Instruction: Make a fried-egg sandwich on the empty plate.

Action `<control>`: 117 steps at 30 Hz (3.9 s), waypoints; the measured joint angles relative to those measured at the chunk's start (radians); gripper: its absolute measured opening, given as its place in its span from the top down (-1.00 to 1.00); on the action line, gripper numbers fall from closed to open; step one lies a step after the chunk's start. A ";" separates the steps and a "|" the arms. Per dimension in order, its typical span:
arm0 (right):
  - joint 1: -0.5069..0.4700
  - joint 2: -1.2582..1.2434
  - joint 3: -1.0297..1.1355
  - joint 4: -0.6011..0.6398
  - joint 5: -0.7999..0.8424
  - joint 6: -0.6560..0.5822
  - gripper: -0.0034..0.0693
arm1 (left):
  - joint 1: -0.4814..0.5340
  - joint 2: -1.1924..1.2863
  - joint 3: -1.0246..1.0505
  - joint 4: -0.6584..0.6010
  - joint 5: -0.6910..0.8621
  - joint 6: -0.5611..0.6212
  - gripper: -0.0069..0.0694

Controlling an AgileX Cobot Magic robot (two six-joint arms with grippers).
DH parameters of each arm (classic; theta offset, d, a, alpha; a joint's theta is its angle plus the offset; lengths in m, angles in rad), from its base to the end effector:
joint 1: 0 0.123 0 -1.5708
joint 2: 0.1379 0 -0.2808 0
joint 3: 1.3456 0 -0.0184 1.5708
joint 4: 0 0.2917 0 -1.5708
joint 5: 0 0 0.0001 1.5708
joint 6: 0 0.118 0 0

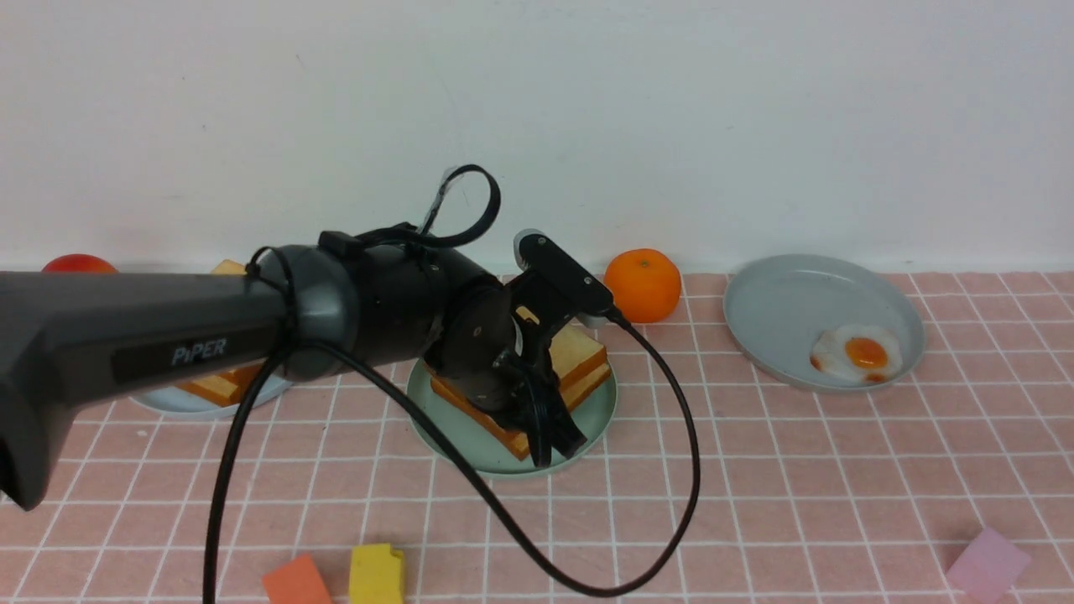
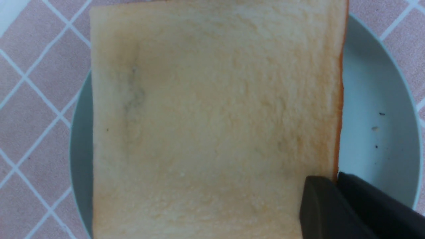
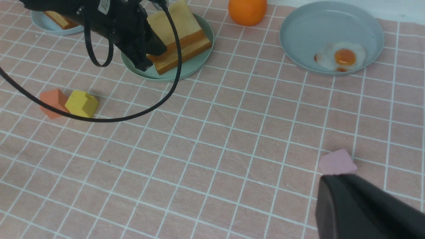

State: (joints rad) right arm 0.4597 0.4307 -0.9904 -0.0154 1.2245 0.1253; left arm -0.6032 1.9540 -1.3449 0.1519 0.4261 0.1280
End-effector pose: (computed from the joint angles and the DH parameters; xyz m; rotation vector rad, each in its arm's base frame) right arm 0.0759 0.0357 0.4002 -0.3576 2.1358 0.3205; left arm 0.3920 -0.2610 0.1417 1.0353 2.2894 -0.0590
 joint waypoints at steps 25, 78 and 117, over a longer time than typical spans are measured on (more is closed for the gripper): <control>0.000 -0.023 0.000 -0.013 -0.052 0.004 0.81 | -0.108 -0.821 0.163 -0.110 0.054 -0.196 0.85; -0.429 -0.429 0.909 -0.182 -0.786 0.141 0.94 | -0.108 -1.705 1.099 -0.158 -0.242 -0.214 0.85; -0.438 -0.442 1.009 0.107 -0.840 -0.179 0.92 | -0.108 -1.705 1.100 -0.157 -0.242 -0.214 0.75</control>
State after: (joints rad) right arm 0.0215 -0.0115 0.0187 0.0911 0.3846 -0.0540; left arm -0.7111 0.2490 -0.2452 -0.0056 0.1843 -0.0858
